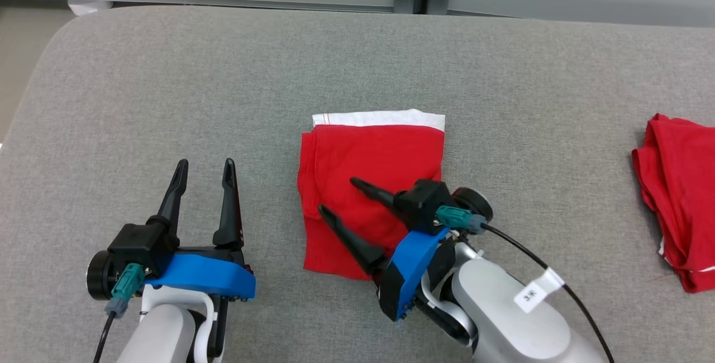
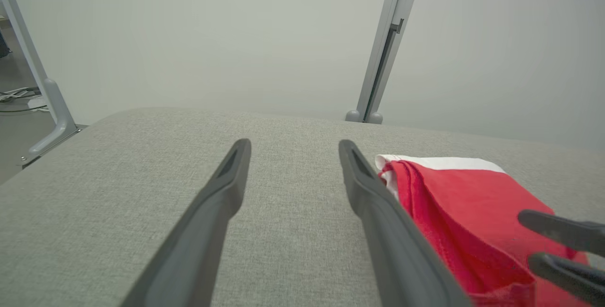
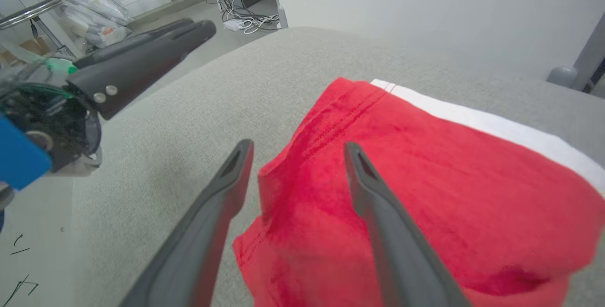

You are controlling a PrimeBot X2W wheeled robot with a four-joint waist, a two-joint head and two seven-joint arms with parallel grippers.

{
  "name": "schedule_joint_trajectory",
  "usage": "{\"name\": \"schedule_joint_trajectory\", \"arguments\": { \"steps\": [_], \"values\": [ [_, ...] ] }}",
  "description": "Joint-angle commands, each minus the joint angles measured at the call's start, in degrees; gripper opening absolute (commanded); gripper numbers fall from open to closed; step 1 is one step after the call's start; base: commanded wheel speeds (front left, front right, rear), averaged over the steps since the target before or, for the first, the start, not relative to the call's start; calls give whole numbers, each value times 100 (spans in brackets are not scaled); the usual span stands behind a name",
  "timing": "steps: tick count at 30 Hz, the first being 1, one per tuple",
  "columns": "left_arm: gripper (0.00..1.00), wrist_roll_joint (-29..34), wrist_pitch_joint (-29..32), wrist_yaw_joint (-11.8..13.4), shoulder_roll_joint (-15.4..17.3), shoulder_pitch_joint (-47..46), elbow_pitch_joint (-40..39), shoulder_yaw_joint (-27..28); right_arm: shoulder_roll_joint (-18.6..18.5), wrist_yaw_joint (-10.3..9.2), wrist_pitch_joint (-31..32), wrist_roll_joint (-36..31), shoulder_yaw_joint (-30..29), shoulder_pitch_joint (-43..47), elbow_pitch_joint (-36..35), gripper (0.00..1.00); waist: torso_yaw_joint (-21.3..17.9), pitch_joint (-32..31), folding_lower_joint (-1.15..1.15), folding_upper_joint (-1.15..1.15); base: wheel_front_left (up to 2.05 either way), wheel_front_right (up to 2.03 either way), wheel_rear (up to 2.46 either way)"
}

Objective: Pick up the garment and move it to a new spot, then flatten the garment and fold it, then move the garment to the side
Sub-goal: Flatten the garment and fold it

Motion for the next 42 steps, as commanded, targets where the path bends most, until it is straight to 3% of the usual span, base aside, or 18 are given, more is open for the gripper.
{"name": "schedule_joint_trajectory", "arguments": {
  "steps": [1,6,11,18,22,28,42],
  "values": [
    [100,-25,-40,23,8,-77,17,28,-3,0,-117,-50,-37,-68,-58,100,-25,-15,0,0,0,0,0],
    [100,54,-52,60,72,12,36,54,-32,0,-724,-358,-574,139,-365,100,-167,-99,0,0,0,0,0],
    [100,127,-50,140,180,94,-11,72,-264,0,-1062,-741,-1716,619,-861,100,-353,-200,0,0,0,0,0],
    [100,232,2,260,391,274,-123,95,-422,0,-973,-1194,-3360,1715,-1734,100,-589,-387,0,0,0,0,0],
    [100,238,61,344,488,416,-171,116,-350,0,-805,-1332,-3980,2315,-2164,100,-668,-555,0,0,0,0,0],
    [100,199,159,421,594,785,-246,94,-217,0,-510,-1454,-4310,2986,-2547,100,-746,-933,0,0,0,0,0],
    [100,60,309,525,715,1616,-493,21,-71,0,16,-1551,-4457,3945,-3135,100,-809,-1547,0,0,0,0,0]
  ]
}}
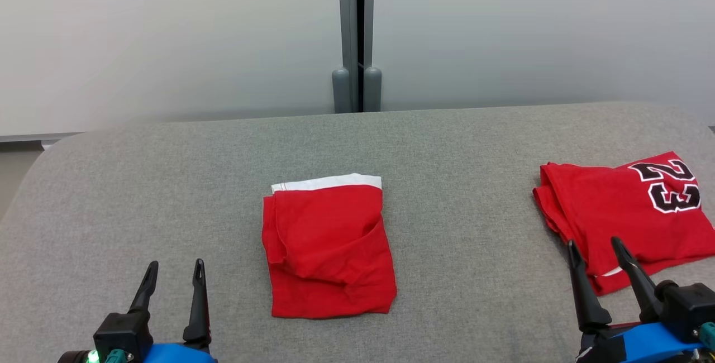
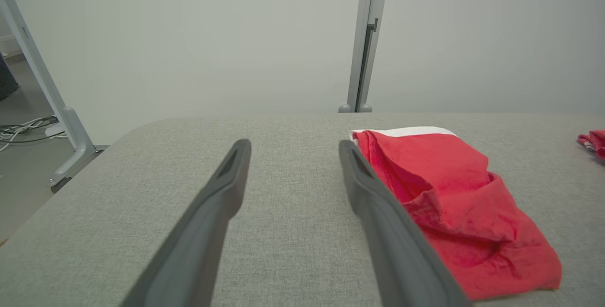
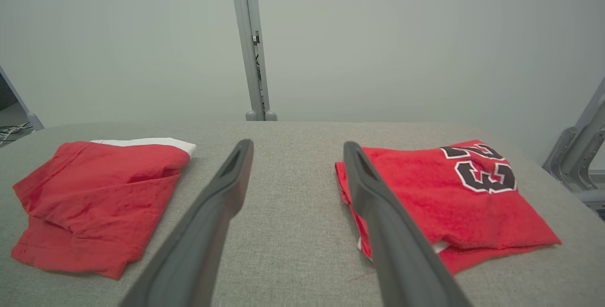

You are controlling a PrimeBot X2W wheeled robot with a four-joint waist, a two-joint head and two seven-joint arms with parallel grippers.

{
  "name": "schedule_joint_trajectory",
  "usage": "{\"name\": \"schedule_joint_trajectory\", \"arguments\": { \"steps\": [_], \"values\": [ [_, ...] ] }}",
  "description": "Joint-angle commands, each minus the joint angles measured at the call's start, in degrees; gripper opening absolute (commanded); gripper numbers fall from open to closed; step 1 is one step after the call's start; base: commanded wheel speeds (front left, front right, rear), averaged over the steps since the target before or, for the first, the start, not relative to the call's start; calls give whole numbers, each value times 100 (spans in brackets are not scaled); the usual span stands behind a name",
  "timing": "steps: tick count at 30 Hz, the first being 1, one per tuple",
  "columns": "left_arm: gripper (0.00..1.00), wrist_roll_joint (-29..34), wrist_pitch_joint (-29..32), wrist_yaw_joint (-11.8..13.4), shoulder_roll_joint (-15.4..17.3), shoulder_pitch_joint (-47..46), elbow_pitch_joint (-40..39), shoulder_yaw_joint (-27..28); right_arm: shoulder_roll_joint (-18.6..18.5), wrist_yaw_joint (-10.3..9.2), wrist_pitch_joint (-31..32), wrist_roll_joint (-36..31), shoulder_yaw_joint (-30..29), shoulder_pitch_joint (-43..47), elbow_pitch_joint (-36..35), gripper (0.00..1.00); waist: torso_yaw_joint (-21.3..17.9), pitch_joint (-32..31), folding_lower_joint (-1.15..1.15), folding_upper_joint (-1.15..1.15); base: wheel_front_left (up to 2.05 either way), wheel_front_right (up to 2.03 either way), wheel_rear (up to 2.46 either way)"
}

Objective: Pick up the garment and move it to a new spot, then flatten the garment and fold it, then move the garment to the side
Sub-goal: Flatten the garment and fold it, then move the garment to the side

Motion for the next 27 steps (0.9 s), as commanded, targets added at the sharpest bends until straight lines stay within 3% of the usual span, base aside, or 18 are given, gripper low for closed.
{"name": "schedule_joint_trajectory", "arguments": {
  "steps": [1,27],
  "values": [
    [100,-23,9,14,45,72,-26,10,26,0,29,-24,-10,114,-66,100,-23,-34,1,1,0,0,0],
    [100,-127,49,71,67,-5,-169,-49,76,0,244,-30,-44,197,-203,100,-6,-60,1,1,0,0,0]
  ]
}}
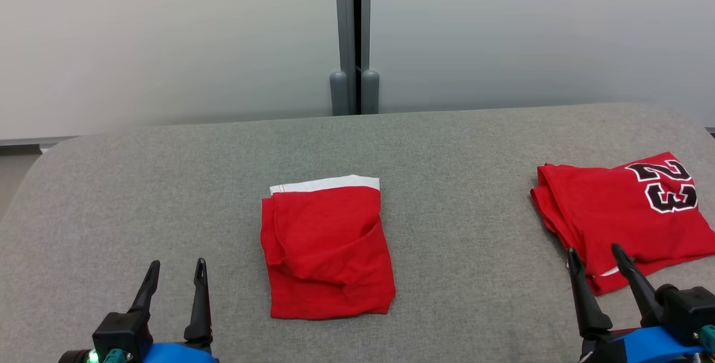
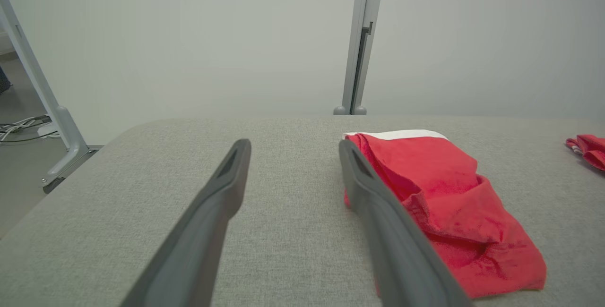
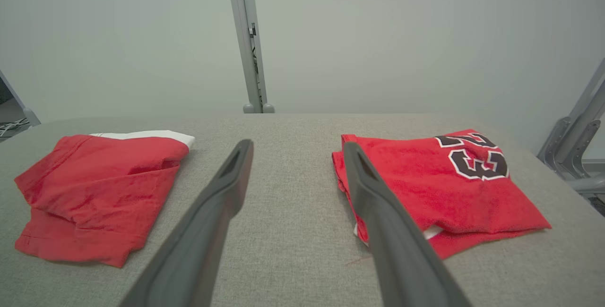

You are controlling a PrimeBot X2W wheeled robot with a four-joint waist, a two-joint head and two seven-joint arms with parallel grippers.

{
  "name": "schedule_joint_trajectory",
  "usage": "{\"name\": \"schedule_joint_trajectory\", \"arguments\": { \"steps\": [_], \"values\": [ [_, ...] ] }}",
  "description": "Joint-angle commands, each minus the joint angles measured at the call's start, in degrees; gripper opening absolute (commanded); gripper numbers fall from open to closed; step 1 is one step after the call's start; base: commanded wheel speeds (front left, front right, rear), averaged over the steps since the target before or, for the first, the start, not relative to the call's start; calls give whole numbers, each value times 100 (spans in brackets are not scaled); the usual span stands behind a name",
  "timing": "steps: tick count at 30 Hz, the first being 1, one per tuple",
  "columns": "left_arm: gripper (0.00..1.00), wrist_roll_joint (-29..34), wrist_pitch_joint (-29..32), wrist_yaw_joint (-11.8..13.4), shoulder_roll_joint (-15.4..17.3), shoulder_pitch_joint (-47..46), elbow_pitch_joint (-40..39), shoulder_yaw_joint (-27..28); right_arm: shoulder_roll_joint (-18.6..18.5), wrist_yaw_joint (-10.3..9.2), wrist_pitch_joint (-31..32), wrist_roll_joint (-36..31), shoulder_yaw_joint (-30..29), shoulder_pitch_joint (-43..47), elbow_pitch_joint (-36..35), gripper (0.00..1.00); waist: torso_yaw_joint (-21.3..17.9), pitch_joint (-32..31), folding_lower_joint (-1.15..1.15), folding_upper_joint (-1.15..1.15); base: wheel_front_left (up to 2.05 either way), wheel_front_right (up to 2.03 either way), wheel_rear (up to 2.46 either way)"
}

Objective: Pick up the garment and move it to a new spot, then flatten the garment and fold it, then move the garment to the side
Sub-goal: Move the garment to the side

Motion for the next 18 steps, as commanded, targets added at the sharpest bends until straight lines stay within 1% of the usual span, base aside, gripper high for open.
{"name": "schedule_joint_trajectory", "arguments": {
  "steps": [1,6,9,13,18],
  "values": [
    [100,-13,-12,16,15,-118,-22,13,10,0,-8,-16,-9,19,-1,100,36,28,0,0,0,0,0],
    [100,18,-91,-26,14,-380,-73,49,-56,0,23,28,110,-260,179,100,203,344,0,0,0,0,0],
    [100,58,-169,-63,-39,-636,-93,38,-132,0,66,68,272,-529,455,100,388,628,0,0,0,0,0],
    [100,101,-272,-164,-159,-1046,-28,-6,-166,0,33,160,640,-1029,985,100,735,1011,0,0,0,0,0],
    [100,141,-383,-294,-396,-1545,135,-32,-156,0,-16,277,1155,-1756,1782,100,1159,1403,0,0,0,0,0]
  ]
}}
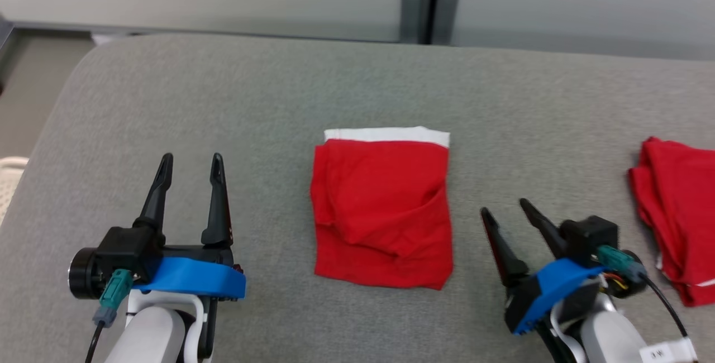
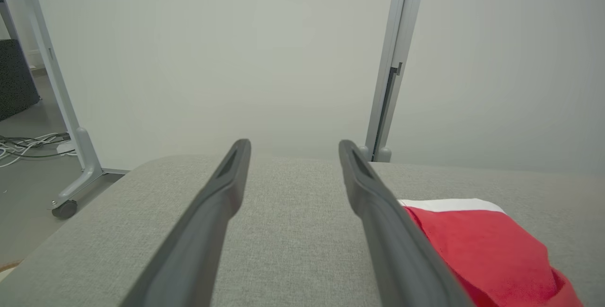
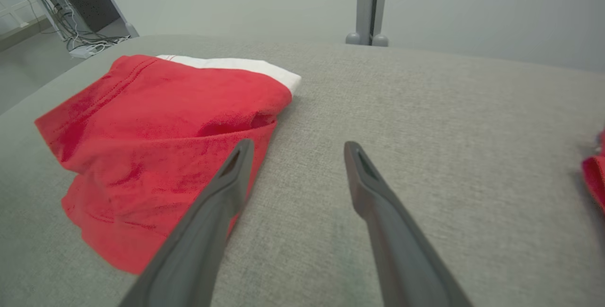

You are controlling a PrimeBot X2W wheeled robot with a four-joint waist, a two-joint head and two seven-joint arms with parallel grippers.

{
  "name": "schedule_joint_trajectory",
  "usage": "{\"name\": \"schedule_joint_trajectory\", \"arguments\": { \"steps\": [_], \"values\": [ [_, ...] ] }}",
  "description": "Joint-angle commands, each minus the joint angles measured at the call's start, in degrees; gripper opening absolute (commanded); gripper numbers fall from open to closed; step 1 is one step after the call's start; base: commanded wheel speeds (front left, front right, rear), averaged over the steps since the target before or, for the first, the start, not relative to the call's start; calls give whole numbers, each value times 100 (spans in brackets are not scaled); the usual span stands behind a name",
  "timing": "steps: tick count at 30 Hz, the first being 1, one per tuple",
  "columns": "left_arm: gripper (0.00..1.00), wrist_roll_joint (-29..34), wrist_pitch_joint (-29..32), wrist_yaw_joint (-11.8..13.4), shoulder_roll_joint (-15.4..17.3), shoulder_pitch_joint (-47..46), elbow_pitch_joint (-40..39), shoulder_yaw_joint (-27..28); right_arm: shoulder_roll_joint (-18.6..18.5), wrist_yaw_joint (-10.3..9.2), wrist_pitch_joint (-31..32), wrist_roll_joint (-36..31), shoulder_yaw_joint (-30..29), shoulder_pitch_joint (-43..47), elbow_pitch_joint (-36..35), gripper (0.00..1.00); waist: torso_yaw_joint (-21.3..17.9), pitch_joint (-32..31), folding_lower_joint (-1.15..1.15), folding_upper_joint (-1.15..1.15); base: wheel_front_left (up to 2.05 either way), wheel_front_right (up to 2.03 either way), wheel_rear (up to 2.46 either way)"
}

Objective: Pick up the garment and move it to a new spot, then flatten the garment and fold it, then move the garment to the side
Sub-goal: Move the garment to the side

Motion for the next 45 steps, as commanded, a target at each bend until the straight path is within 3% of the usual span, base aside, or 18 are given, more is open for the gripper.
{"name": "schedule_joint_trajectory", "arguments": {
  "steps": [1,12,13,14,15,23,37,45],
  "values": [
    [100,29,-46,-26,-25,-91,49,7,14,0,-36,86,66,-166,111,100,329,323,-2,-2,0,0,0],
    [100,272,-89,-335,-466,-394,275,206,62,0,-2,350,454,-1204,1988,100,670,490,-2,-2,0,0,0],
    [100,306,-90,-369,-485,-379,279,232,66,0,56,392,499,-1223,2093,48,676,490,-2,-2,0,0,0],
    [100,334,-89,-382,-506,-361,285,259,72,0,65,437,547,-1253,2172,30,679,490,-2,-2,0,0,0],
    [100,363,-89,-414,-528,-340,287,289,67,0,43,460,583,-1282,2224,0,678,493,-2,-2,0,0,0],
    [100,600,-90,-522,-605,-182,311,510,-49,0,-222,515,881,-1340,2054,0,465,437,-2,-2,0,0,0],
    [100,803,-91,-608,-489,-22,102,651,-749,0,-209,769,1276,-883,1203,0,-1178,320,-2,-2,0,0,0],
    [100,846,-51,-703,-438,-280,18,518,-1333,0,-93,707,1207,-1363,926,0,-1642,641,-2,-2,0,0,0]
  ]
}}
